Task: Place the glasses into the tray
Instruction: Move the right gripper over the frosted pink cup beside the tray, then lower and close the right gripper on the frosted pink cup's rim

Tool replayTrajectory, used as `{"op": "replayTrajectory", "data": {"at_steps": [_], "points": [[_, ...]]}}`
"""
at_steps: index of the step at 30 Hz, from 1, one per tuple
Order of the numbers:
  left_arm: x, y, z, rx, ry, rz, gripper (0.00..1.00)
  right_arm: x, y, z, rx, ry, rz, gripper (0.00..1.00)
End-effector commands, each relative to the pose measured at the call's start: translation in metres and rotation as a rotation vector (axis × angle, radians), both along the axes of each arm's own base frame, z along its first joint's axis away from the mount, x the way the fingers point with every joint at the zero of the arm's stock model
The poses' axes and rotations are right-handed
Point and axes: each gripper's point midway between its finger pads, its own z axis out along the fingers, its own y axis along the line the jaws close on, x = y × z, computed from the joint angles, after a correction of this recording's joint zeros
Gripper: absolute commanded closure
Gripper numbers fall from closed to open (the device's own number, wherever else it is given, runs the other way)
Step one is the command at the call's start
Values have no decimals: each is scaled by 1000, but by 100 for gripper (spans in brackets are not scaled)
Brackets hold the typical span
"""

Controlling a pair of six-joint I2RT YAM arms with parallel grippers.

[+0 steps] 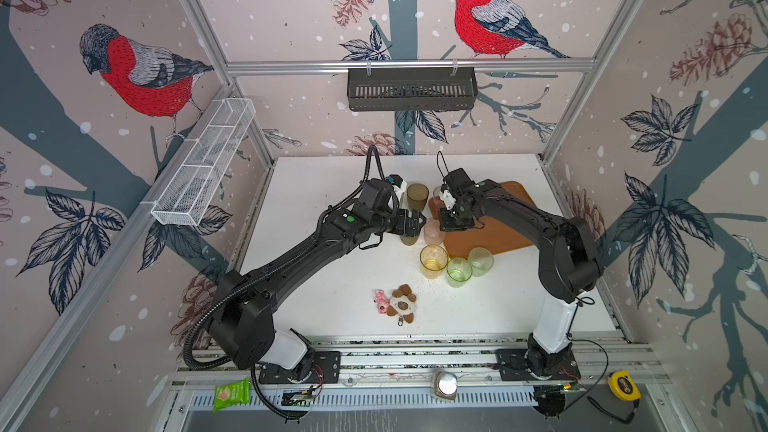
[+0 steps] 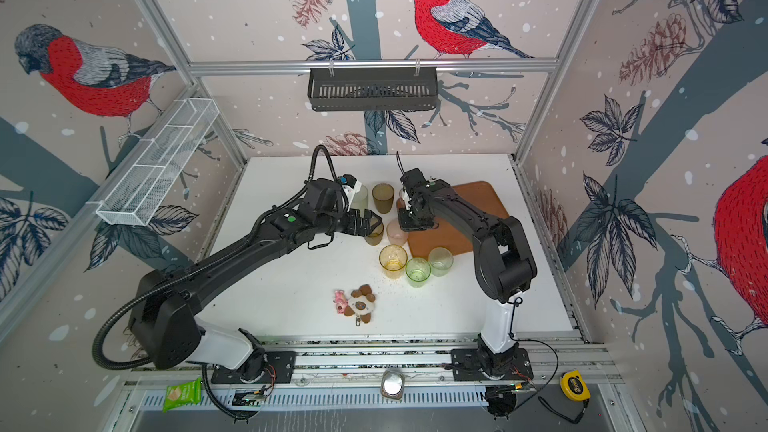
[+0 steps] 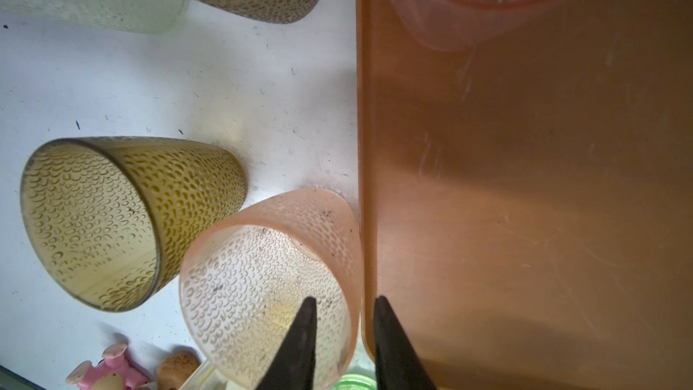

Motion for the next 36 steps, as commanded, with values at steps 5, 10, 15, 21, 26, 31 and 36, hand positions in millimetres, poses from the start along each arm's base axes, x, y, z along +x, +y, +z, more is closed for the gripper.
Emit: {"op": "replayTrajectory", "data": {"at_steps": [5,10,15,21,26,31,36], "points": [[5,-5,10,-16,-39,-14,2,0,-2,-3,-21,-2,8,75],[5,-6,10,-17,-43,-17,2,2,-2,-4,-24,-1,7,77],[6,-7,11,-17,-44,-20,2,1,-2,-6,-29,4,13,78],[7,-7,11,-15,-44,-21,3,1,-2,-6,-29,4,12,79],[6,-7,11,-15,-45,-21,2,2,-3,-6,-35,-1,9,80],[6,-6,12,-16,-47,-19,2,2,-4,-8,-37,0,8,82],[6,-6,12,-16,-48,-20,2,2,-4,-8,-35,-1,4,83]]}}
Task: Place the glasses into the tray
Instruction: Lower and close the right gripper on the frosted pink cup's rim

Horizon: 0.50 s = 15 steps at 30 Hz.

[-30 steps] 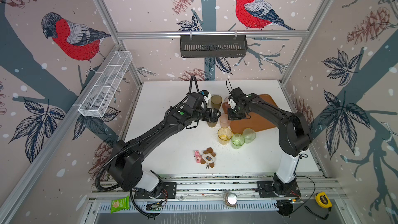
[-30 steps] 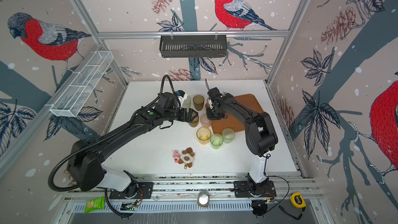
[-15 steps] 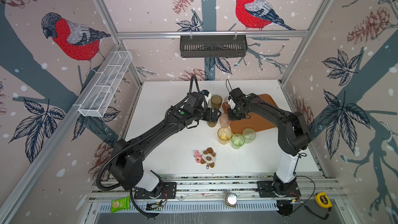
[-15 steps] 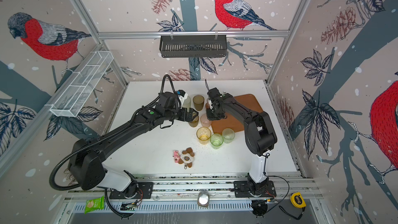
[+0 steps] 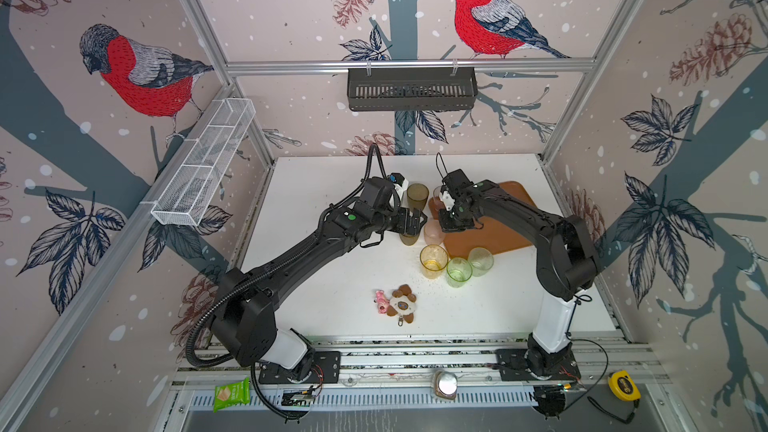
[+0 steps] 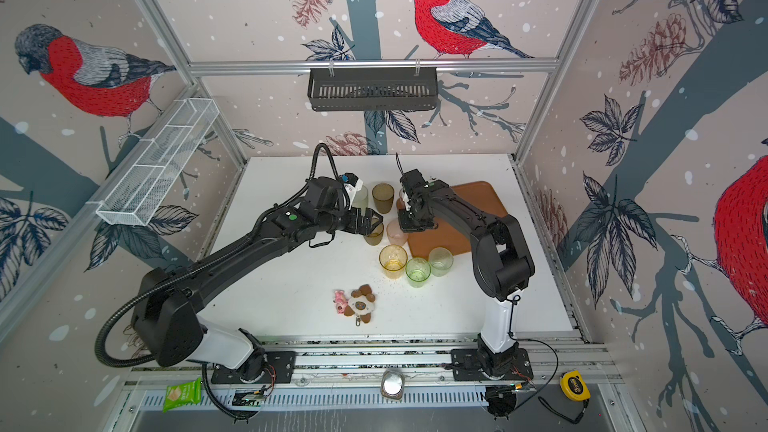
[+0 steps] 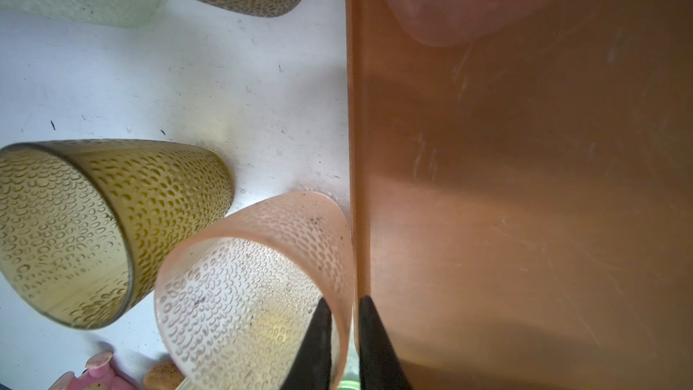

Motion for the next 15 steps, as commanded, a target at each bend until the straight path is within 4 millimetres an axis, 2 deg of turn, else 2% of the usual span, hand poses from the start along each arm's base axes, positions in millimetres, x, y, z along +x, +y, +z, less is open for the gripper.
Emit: {"op": "replayTrajectory", "data": {"at_steps": [1,15], "points": [[2,-3,9,-22,-32,-8,2,1,-2,-1,-16,-10,3,83],[3,-3,10,-22,-37,-7,2,1,-2,-2,-18,-8,2,86]]}}
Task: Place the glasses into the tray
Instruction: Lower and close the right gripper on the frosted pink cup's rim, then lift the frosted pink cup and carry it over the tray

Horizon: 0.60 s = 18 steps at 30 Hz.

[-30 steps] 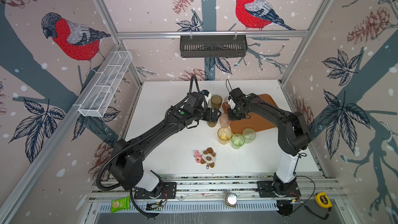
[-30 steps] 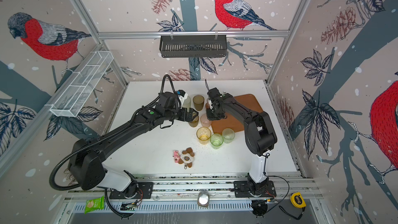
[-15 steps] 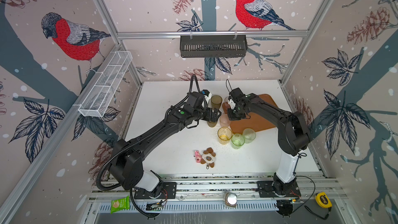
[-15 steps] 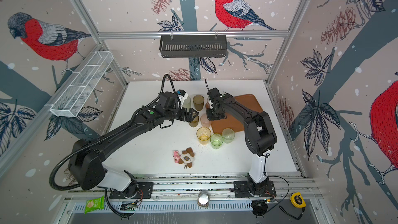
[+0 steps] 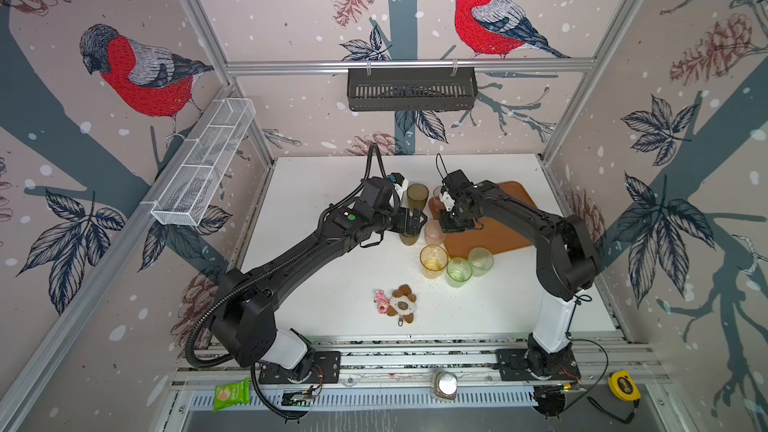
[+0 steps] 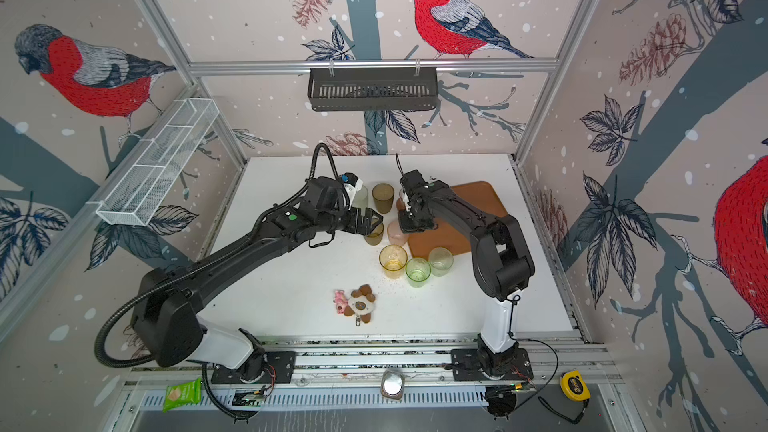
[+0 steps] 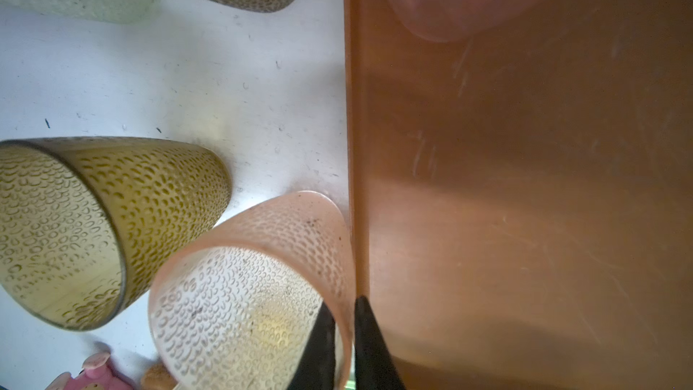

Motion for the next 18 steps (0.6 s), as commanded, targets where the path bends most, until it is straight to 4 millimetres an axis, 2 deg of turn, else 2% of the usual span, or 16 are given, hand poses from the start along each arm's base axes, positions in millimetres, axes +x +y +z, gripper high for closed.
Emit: {"op": "replayTrajectory", "data": {"at_steps": [1,18], "points": [[3,-3,9,-21,-35,-7,3,1,-1,0,-12,-10,3,86],[4,-3,8,-18,-36,-9,2,6,-1,9,-7,-39,-10,93]]}}
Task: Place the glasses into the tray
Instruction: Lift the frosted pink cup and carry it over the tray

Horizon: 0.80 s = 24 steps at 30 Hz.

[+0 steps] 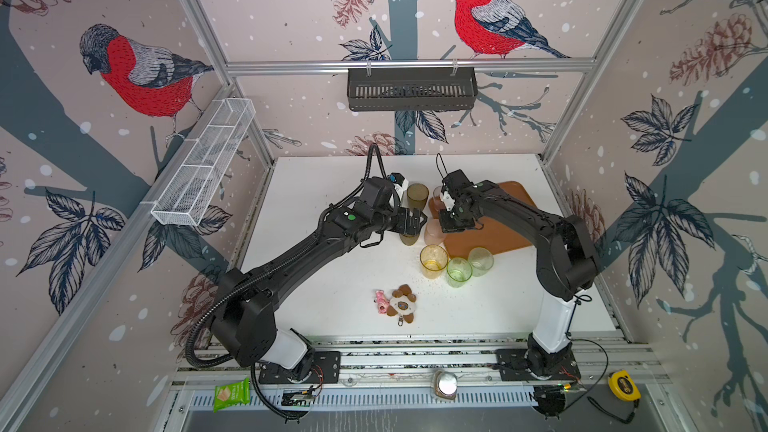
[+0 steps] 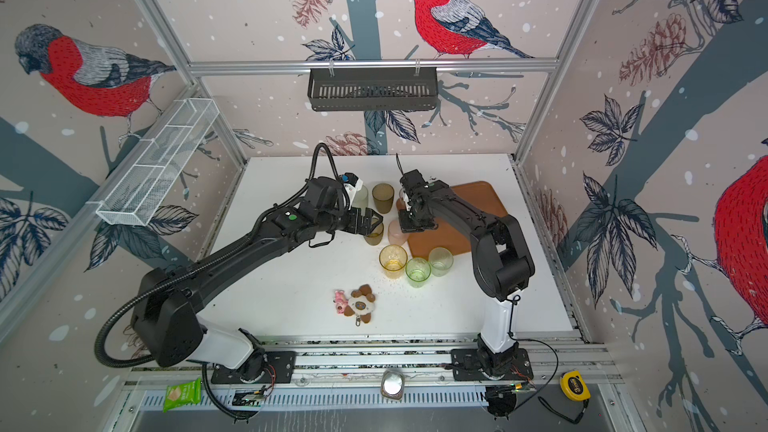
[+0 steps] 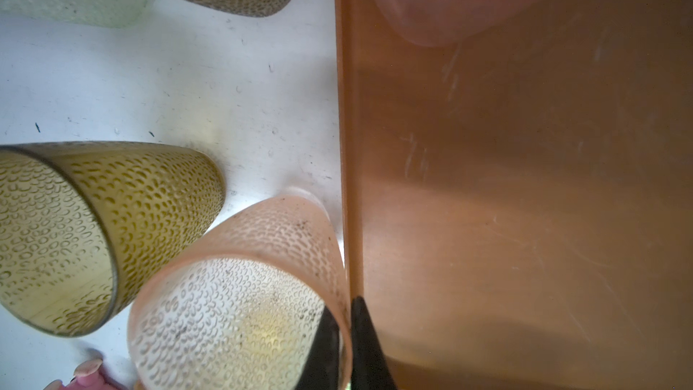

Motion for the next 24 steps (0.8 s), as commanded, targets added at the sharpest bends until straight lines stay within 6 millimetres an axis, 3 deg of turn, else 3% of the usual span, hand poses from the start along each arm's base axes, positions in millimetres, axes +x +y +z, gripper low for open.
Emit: {"op": "replayTrajectory", "data": {"at_steps": [1,24], "points": [[4,-4,9,-22,-35,-8,2,5,1,8,3,-32,-5,93],[4,-6,8,-24,-33,-17,2,10,-11,25,-6,-67,-26,95]]}}
